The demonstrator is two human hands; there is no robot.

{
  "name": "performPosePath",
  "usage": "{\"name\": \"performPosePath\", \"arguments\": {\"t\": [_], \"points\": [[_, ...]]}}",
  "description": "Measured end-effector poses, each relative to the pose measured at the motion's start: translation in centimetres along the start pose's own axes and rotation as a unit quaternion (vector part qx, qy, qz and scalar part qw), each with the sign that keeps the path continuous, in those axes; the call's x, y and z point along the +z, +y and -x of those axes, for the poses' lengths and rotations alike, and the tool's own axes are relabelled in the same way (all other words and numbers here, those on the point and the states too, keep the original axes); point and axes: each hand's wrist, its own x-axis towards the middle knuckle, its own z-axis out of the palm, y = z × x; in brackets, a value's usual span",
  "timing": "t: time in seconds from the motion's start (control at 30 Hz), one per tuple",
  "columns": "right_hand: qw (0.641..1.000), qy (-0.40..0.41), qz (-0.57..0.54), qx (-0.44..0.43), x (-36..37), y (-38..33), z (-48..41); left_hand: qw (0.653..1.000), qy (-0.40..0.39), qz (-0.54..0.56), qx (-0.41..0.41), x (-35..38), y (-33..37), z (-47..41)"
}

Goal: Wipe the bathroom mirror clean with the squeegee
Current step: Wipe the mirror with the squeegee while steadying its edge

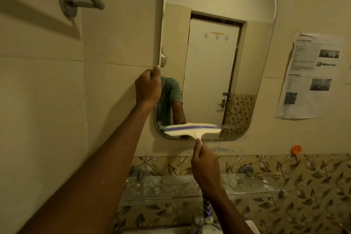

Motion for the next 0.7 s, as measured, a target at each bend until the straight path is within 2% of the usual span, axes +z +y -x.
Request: {"name": "performPosePath", "arguments": {"t": [0.1,0.27,0.5,0.6,0.7], "points": [[1.0,0.011,-0.003,0.014,-2.8,2.5,-1.5,1.0,0.008,-0.007,0.003,0.2,0.1,0.1],[0.993,0.093,-0.026,0.065,-9.8,4.8,-8.7,1.0,0.02,-0.003,-0.005,0.6,0.1,0.3],[0.992,0.051,-0.017,0.117,-7.5,8.8,-3.4,1.0,0.019,-0.005,-0.013,0.4,0.4,0.5],[0.997,0.039,-0.043,0.057,-7.2,6.7,-3.3,1.0,0.006,-0.001,-0.019,0.0,0.5,0.6],[0.997,-0.036,-0.054,-0.04,-5.0,1.8,-3.0,1.0,-0.01,0.003,-0.021,-0.5,0.6,0.6]]}}
